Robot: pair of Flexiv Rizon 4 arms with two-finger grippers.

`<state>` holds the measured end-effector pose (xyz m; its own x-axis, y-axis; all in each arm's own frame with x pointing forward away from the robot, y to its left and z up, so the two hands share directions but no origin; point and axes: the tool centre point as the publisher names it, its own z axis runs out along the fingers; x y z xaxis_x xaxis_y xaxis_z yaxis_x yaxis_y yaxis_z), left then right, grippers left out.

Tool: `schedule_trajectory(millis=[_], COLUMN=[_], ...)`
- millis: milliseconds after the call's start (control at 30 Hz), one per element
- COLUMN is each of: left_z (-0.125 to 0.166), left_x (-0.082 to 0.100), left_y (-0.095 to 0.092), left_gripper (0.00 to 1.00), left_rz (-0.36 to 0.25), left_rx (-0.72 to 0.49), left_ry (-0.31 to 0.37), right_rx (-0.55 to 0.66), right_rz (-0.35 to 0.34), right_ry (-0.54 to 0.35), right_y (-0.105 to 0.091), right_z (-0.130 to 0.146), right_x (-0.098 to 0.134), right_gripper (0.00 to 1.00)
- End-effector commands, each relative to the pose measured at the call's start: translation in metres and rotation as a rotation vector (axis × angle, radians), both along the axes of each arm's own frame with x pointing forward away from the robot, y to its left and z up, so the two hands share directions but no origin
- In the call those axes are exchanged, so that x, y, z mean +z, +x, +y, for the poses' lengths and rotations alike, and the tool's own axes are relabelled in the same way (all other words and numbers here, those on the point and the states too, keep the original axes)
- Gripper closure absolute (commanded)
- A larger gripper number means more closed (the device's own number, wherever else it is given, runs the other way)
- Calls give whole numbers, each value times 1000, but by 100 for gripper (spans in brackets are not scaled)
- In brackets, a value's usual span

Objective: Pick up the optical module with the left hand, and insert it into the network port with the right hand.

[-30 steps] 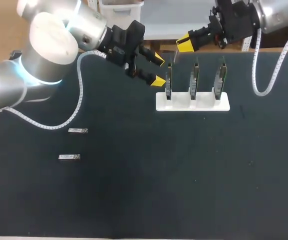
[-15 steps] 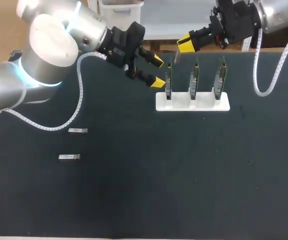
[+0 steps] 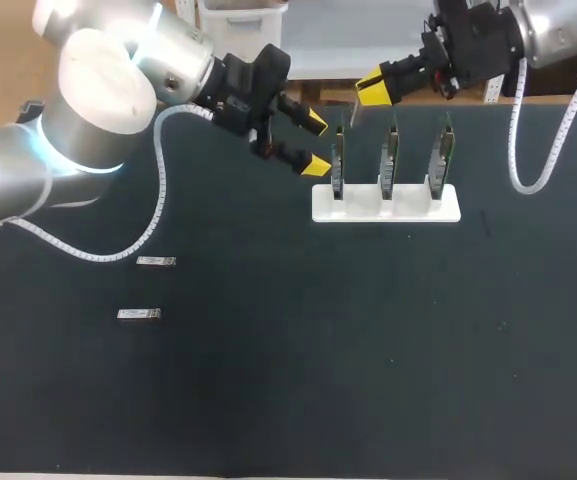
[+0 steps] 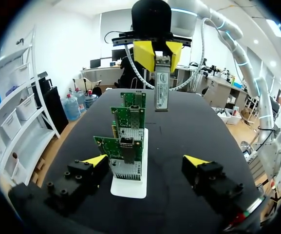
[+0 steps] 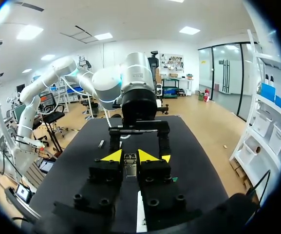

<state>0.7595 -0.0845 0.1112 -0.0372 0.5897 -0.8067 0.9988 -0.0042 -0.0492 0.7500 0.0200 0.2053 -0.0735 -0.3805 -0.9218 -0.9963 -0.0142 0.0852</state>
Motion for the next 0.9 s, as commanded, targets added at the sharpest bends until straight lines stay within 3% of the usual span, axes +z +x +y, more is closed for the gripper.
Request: schedule_trajectory(millis=[33, 533, 900], left_z=[0, -2, -2], left_x=[0, -2, -2], left_y=[2, 5, 5], left_gripper=[0, 0, 0], left_rz=[4, 9, 9], left_rx=[-8, -20, -18], left_ry=[4, 10, 7], right_rx=[-7, -6, 17], right_rz=[-4, -5, -52], right_ry=[1, 5, -18], right_y=[-3, 0, 10], right_z=[0, -1, 2], right_x=[0, 1, 7], right_gripper=[100, 100, 100])
